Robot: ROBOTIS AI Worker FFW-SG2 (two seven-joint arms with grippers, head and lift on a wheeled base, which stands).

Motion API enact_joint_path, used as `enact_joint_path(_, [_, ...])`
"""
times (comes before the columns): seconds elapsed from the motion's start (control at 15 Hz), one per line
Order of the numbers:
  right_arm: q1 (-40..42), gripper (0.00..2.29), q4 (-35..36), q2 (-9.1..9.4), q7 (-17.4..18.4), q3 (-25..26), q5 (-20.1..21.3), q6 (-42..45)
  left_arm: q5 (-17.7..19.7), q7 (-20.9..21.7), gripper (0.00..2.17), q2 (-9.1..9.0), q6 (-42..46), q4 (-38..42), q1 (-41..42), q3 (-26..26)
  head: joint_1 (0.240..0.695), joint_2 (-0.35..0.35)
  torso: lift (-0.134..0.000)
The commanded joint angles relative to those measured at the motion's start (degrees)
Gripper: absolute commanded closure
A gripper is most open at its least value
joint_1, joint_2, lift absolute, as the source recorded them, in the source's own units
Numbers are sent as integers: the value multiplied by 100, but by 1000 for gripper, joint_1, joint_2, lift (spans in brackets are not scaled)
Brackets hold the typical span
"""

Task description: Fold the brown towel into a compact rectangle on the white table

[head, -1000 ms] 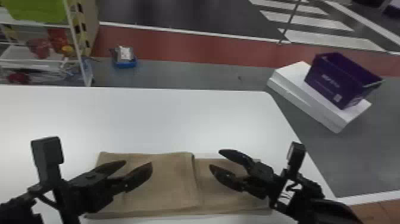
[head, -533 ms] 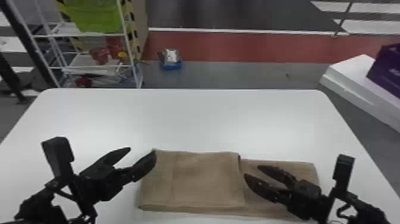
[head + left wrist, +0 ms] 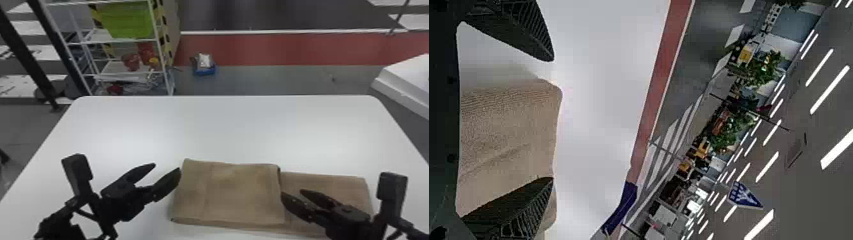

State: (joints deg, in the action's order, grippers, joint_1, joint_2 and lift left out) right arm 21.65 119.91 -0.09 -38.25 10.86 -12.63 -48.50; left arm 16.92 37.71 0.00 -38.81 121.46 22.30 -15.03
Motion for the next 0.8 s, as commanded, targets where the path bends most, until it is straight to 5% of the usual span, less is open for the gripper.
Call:
enact_joint_path(0.0, [6,286,15,14,143,-137,103,-51,30,78,33,-15,17,-17,38,-62,695,53,-124])
enact_joint_path(0.73, [-56,377,208,14,573,-427,331,-473,259,324,33,-15,176,-8,161,-282,695,92,-124])
